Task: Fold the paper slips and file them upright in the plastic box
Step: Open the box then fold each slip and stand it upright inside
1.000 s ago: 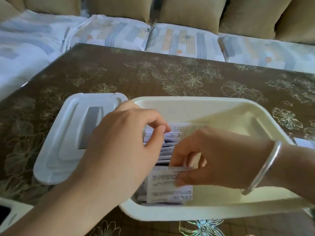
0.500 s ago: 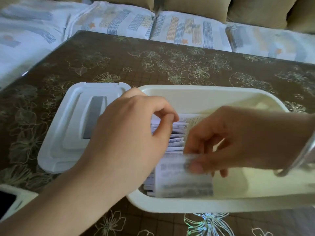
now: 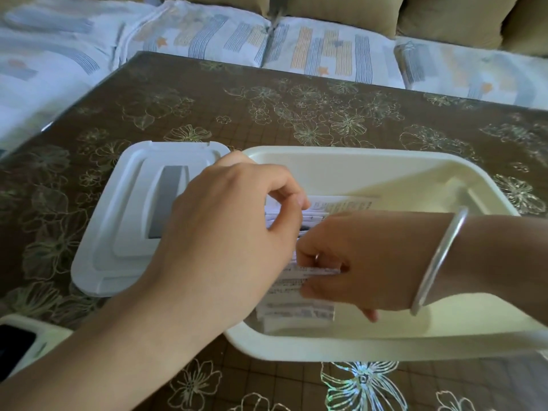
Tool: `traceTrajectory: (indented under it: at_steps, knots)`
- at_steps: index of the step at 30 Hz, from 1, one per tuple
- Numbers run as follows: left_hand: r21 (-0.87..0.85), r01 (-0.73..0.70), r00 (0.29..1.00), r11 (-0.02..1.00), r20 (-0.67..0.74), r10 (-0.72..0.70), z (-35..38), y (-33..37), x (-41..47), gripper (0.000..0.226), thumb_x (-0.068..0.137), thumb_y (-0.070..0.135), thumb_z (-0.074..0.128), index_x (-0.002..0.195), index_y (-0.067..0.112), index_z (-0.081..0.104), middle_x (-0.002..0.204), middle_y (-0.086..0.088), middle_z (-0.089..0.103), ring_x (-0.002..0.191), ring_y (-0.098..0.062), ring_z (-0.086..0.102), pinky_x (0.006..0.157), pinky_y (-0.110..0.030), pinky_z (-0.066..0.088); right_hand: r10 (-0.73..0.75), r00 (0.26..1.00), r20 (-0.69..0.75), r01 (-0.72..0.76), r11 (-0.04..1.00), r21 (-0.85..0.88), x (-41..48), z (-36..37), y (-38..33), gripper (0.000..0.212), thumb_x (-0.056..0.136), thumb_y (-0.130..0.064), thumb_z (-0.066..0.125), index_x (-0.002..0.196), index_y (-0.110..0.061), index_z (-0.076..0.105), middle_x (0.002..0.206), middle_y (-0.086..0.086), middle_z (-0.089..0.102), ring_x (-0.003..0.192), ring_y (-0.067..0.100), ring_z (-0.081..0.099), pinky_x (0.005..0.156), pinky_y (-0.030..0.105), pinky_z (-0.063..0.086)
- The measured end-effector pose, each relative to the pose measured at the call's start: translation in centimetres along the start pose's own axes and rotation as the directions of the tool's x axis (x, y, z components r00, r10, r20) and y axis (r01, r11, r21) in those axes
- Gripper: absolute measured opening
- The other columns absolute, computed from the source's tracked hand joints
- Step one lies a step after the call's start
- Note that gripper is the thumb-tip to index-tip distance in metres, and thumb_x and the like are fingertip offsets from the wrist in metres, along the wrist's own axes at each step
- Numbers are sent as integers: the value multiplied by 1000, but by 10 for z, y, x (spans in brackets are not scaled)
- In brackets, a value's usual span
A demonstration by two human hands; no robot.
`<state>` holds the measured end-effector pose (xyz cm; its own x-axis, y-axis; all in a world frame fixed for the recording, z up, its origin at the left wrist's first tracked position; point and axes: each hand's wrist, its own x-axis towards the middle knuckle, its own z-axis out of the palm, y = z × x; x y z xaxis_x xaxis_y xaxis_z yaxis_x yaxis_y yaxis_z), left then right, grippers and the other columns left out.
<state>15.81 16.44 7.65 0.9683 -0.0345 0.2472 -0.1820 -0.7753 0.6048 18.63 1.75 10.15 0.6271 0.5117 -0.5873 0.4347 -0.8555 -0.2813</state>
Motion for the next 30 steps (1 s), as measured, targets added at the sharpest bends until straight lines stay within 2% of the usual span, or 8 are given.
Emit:
traceTrajectory:
  at_steps: [3,7,10,13,19,23,28,30]
  knots:
    - [10,-7,1000,1000,7,7,-1,0,0,18,83,44,50,81,42,67,88,15,56,64,0,50,53,-16,30,-41,986,-159,27,996,-86,2,4,4,27,87,-44,57,67,-29,50,52,-30,55,52,-15,50,61,16,44]
    - [30,-8,1000,1000,10,8,-1,0,0,17,84,43,51,81,43,68,88,16,55,66,4,50,50,-16,25,-97,982,-163,65,980,-189,1,11,4,10,81,-47,63,82,-37,66,73,-17,56,75,1,54,69,22,45]
    - [8,-16,1000,1000,17,16,-1,0,0,19,83,43,49,82,42,68,91,15,57,70,-1,53,58,-23,39,-110,982,-155,68,965,-252,1,16,1,18,79,-55,63,92,-43,64,80,-17,49,87,9,52,75,29,45]
    - [4,-14,1000,1000,13,14,0,0,0,19,83,43,49,82,41,68,91,14,58,74,-5,55,65,-25,45,-108,986,-128,74,966,-248,1,16,1,29,77,-60,63,101,-45,62,77,-21,46,87,5,49,78,30,46]
    - [10,-2,1000,1000,13,2,0,1,1,19,83,41,49,81,41,68,92,15,57,80,-5,55,67,-25,46,-134,962,-239,100,984,-150,2,16,5,13,76,-46,70,78,-36,63,69,-18,55,79,0,53,75,28,48]
    - [36,-5,1000,999,2,5,0,1,1,20,82,43,49,81,41,69,90,15,56,73,-3,53,59,-22,40,-170,942,-288,136,981,-137,4,17,2,17,75,-45,71,71,-33,59,64,-19,52,73,0,52,75,28,49]
    - [23,-22,1000,999,-12,23,0,1,1,20,83,41,49,80,41,69,89,15,57,62,-2,49,54,-21,32,-154,957,-244,144,988,-59,8,18,1,21,72,-48,76,75,-28,68,63,-17,62,66,0,59,70,20,50]
    - [22,-40,999,999,-19,40,1,0,1,18,85,39,52,80,40,69,88,16,58,61,-2,49,55,-20,33,-109,978,-181,125,988,85,8,15,6,17,76,-41,76,79,-26,71,68,-12,70,60,0,65,67,16,52]
